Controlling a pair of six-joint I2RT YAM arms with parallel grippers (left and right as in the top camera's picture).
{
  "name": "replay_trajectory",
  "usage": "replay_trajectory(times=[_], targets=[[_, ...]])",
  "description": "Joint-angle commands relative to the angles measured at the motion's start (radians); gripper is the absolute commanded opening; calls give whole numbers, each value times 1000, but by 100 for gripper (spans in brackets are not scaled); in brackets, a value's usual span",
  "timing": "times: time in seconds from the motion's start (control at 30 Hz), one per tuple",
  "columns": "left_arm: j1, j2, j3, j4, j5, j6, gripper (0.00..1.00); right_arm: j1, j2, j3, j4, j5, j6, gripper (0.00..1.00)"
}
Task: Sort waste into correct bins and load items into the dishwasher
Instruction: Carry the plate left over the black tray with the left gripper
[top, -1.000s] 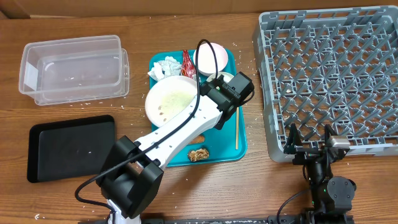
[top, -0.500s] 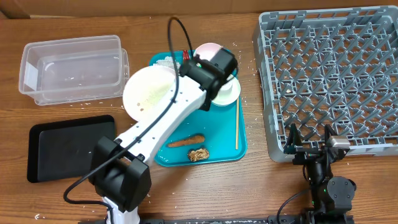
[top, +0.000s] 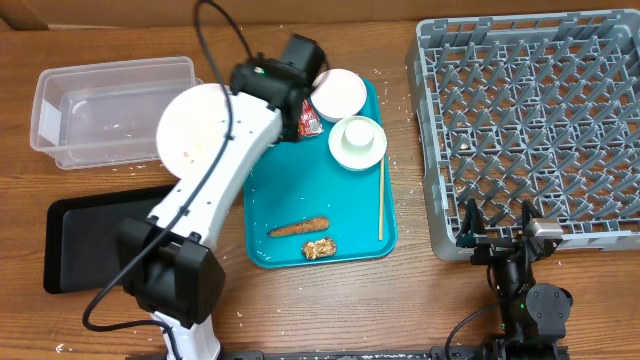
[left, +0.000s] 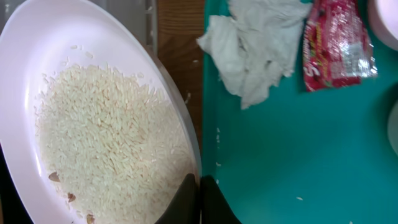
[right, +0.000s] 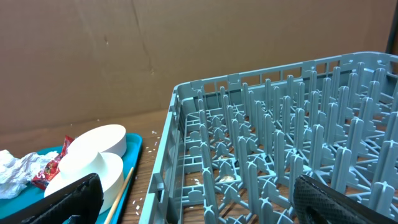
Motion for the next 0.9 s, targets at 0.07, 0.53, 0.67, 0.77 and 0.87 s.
replay_trajectory(times=[0.07, 0.53, 0.67, 0.77, 0.87], targets=[[94, 1, 37, -15, 26, -5, 4, 5, -8, -10, 6, 10, -6, 100], [373, 1, 37, -173, 92, -266, 4, 5, -8, -10, 6, 10, -6, 100], [455, 1, 37, -198, 142, -286, 4, 5, -8, -10, 6, 10, -6, 100], [506, 1, 37, -195, 201, -286, 4, 5, -8, -10, 6, 10, -6, 100], [547, 1, 35, -189, 252, -286, 5, 5, -8, -10, 6, 10, -6, 100]])
